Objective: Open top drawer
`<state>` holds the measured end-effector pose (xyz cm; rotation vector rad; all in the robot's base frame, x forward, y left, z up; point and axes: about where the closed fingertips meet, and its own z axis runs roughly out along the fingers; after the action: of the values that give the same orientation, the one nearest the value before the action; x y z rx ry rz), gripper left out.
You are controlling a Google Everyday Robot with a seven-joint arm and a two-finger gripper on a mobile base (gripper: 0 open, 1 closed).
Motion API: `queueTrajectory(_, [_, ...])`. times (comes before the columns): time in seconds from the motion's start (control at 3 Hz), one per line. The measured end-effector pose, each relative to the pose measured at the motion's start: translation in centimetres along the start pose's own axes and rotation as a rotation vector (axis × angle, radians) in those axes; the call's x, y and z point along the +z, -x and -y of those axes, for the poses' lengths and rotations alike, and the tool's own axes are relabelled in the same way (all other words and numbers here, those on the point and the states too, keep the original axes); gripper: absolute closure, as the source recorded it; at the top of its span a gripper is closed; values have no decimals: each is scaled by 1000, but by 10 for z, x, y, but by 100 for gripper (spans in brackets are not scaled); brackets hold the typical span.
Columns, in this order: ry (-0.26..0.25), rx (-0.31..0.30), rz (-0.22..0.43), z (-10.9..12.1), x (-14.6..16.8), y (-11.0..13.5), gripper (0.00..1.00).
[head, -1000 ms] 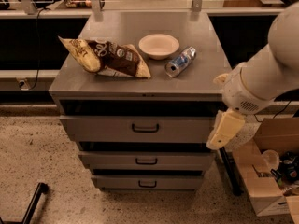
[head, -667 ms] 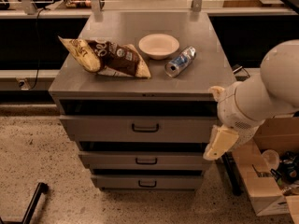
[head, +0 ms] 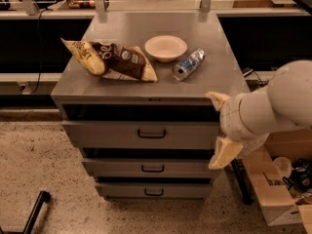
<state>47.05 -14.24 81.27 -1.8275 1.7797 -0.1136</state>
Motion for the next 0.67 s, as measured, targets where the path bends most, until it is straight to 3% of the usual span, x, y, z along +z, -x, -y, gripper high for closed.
queueTrajectory(0.33, [-4,-6,3,-6,19,-3,0])
queueTrajectory(0.67, [-9,-60,-12,-15,47,-8,0])
